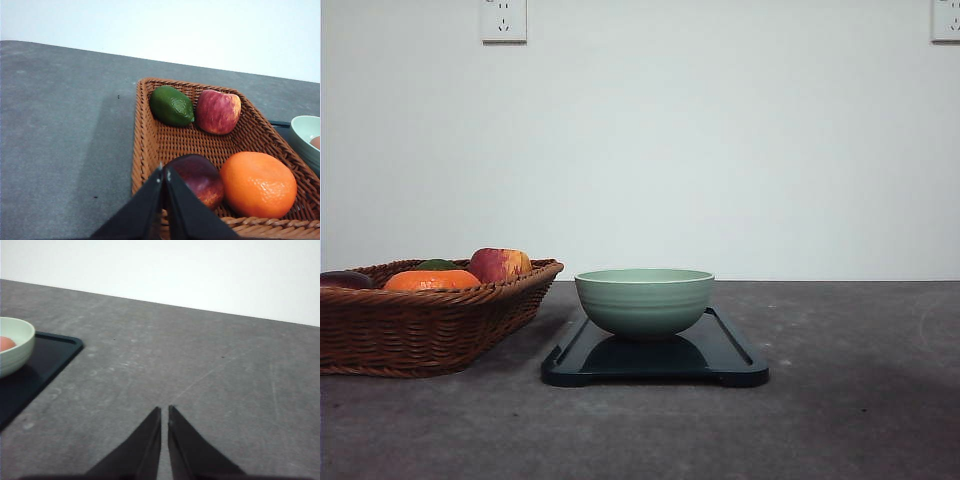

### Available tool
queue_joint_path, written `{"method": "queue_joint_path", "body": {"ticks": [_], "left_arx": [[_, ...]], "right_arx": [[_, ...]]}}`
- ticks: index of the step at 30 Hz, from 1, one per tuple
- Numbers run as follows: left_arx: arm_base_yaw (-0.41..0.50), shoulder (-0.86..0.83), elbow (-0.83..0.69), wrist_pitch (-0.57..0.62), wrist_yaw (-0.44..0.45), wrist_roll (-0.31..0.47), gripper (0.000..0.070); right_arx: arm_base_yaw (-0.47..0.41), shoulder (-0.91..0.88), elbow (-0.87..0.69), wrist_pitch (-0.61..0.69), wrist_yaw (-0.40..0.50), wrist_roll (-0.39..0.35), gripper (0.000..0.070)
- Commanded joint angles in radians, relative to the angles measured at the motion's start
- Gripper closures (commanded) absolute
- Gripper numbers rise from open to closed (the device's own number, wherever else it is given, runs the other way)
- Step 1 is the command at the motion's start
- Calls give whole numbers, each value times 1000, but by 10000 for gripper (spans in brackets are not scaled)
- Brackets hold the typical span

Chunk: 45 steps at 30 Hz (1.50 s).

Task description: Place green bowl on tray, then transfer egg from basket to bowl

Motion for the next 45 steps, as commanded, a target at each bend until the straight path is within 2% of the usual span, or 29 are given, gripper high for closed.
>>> {"method": "queue_joint_path", "body": {"ticks": [1, 45], "left_arx": [[1, 0, -19, 11, 2, 13, 700], [1, 0, -19, 11, 2, 13, 700]], "right_arx": [[-2, 0, -5, -7, -2, 21, 682], [0, 0, -4, 20, 0, 21, 682]]}}
